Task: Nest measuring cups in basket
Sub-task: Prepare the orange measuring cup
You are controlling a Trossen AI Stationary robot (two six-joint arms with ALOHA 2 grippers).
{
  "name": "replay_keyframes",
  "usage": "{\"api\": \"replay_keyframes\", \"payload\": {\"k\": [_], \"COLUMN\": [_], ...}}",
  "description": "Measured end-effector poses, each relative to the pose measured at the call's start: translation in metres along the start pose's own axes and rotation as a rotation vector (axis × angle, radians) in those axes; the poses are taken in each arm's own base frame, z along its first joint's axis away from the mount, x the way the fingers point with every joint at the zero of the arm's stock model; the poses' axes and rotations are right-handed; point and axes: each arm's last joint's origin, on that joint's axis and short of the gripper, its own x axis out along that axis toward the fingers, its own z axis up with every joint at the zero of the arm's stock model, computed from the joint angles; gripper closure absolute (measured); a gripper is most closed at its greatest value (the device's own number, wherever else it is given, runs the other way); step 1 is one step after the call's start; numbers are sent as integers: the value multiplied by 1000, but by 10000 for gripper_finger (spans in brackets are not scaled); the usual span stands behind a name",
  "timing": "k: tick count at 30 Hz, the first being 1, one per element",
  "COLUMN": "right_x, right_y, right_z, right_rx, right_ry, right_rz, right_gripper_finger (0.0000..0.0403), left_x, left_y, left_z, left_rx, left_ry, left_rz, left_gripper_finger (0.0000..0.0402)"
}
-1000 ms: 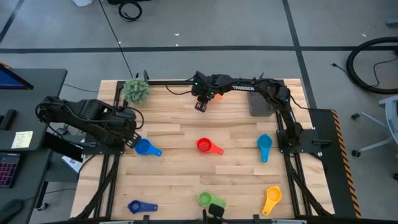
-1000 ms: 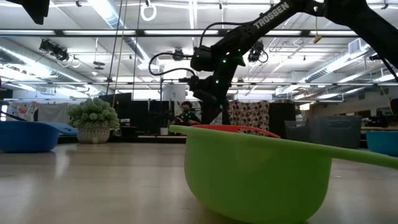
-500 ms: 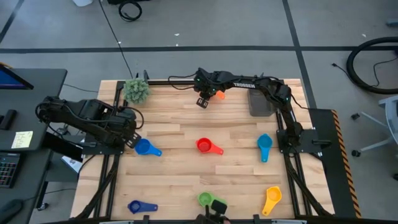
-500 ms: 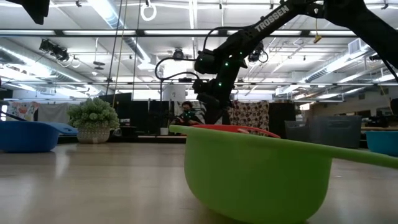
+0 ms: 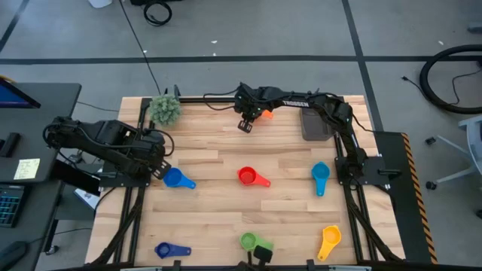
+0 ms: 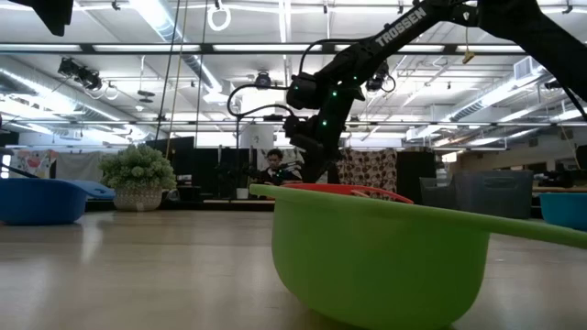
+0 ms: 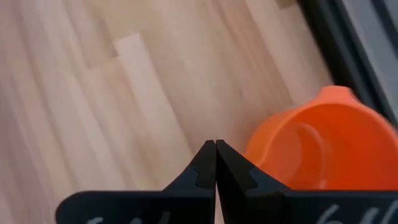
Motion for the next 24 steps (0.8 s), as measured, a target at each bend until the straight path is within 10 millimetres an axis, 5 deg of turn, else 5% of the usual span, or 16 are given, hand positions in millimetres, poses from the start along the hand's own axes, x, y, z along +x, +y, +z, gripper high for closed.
{"api": "replay_keyframes", "payload": {"k": [5,16,24], "right_x": [0,-25,-31], "right_y": [10,33,34], "right_z": [1,17,4], "right_rx": [-23,-244,-196], "right_ry": [-10,19,188], "right_rz": [65,-179,-218], "right_gripper_finger": [393,304,264], "left_x": [0,0,0], "left_y": [0,0,0], "left_z": [0,0,0], "left_rx": [0,9,8], "left_ry": [0,0,-1], "left_rz": [0,0,-1], "left_gripper_finger": [289,289,289]}}
